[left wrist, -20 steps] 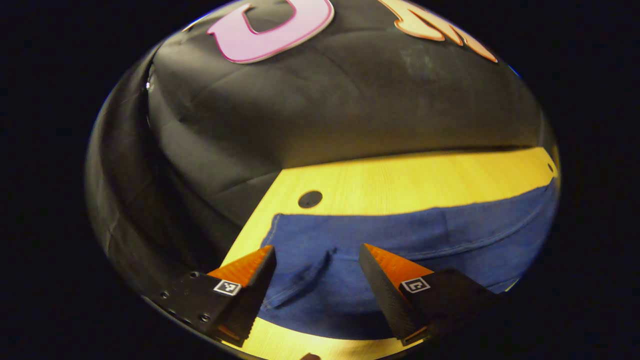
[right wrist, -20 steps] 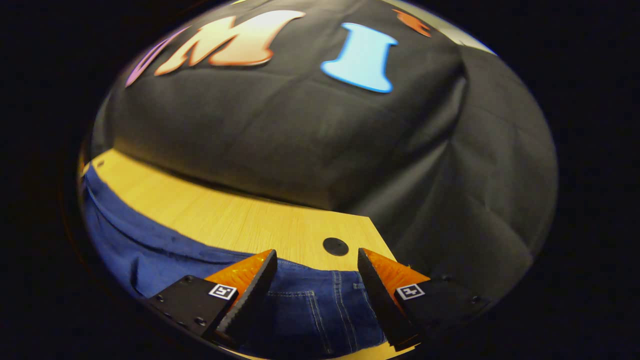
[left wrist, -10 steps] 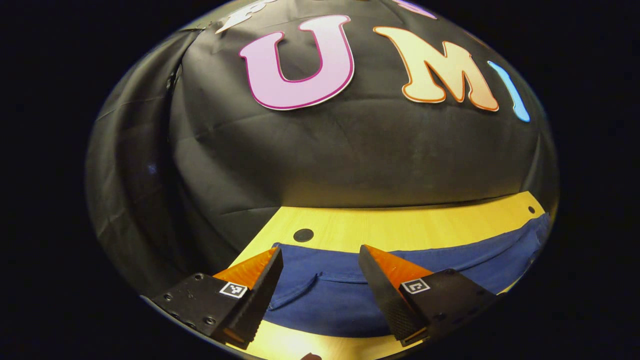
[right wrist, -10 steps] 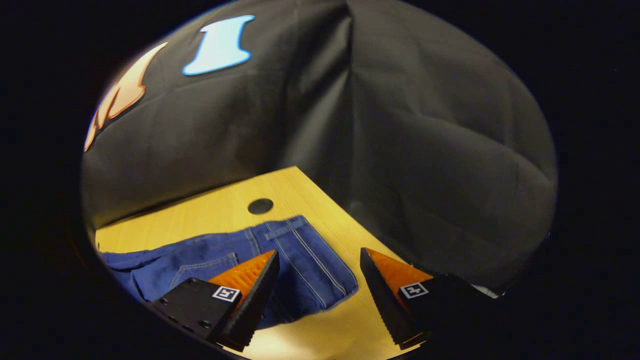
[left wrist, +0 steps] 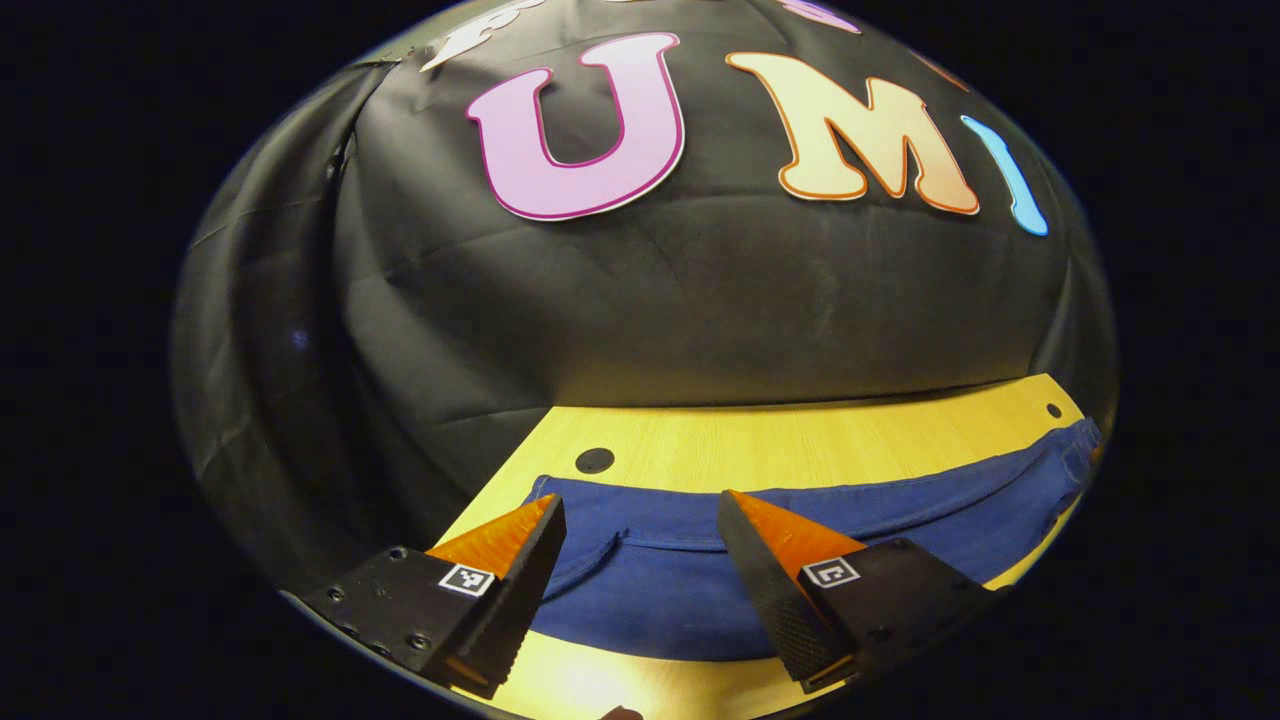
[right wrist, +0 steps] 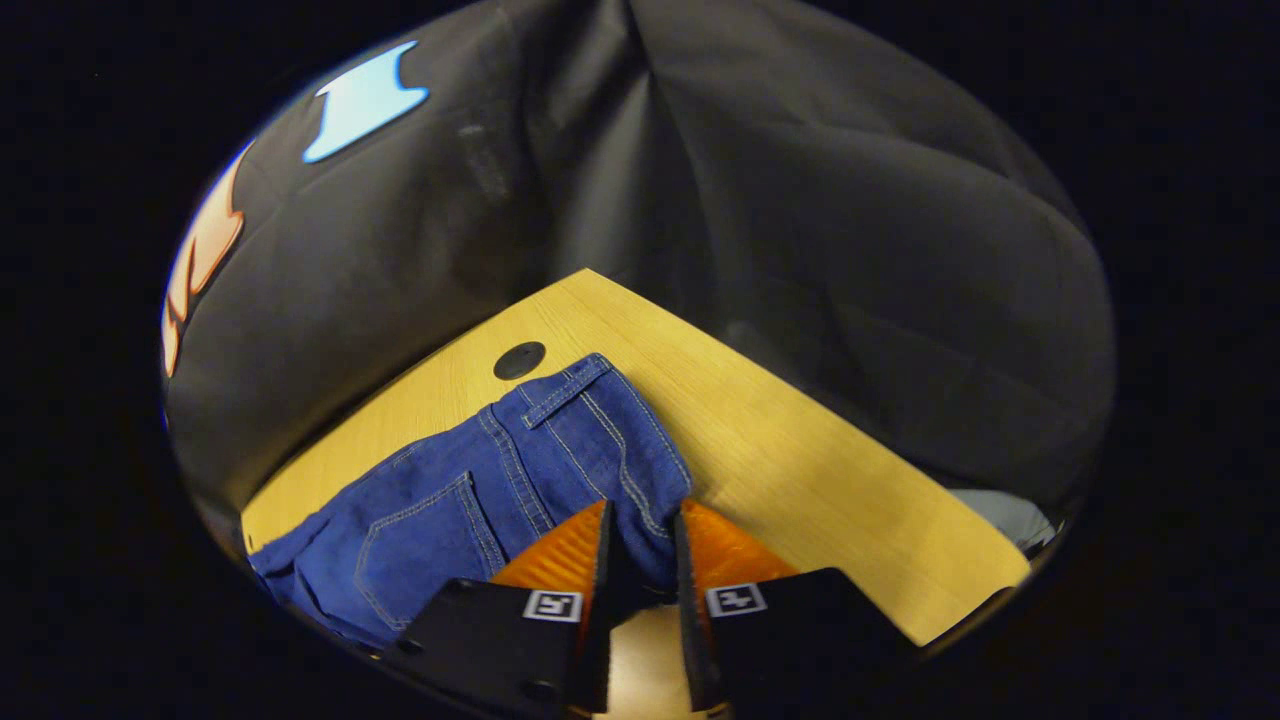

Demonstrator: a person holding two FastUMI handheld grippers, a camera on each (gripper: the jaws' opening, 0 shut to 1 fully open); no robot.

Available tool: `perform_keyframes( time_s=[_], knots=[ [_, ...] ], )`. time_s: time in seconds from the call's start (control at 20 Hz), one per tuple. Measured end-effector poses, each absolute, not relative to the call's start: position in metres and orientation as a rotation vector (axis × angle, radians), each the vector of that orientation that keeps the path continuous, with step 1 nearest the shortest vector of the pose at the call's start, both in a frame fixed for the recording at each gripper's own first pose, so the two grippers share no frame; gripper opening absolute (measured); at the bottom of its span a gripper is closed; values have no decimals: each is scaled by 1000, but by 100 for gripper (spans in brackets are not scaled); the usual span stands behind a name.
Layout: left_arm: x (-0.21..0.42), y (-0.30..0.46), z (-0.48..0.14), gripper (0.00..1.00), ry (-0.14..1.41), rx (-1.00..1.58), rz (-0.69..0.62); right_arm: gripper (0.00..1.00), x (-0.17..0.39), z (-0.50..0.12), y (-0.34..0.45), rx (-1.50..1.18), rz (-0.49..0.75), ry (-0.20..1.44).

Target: Grasp the waist and the cuffs of the jeans and fold them to make the two legs overlap; first hold the waist and fold one-third of the jeans toward the cuffs, then hold the cuffs and fold the remaining one-third in the same direction to finish folding.

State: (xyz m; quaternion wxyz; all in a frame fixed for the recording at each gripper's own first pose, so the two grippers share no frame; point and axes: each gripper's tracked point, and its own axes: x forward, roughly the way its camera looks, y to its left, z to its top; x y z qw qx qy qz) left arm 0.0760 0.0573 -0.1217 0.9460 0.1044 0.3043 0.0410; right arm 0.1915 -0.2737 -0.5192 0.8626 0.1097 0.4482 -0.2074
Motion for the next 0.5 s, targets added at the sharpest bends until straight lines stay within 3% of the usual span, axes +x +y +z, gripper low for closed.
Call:
perform_keyframes(
  time_s=[0.1, 0.25, 0.5],
  knots=[
    [74, 52, -119, 95, 625, 215, 78, 3, 193, -523, -269, 166, -407, 931],
    [71, 52, -115, 95, 615, 225, 62, 2, 201, -499, -267, 130, -392, 890],
    [66, 55, -111, 95, 596, 175, 25, 5, 225, -407, -253, 127, -324, 712]
  ],
)
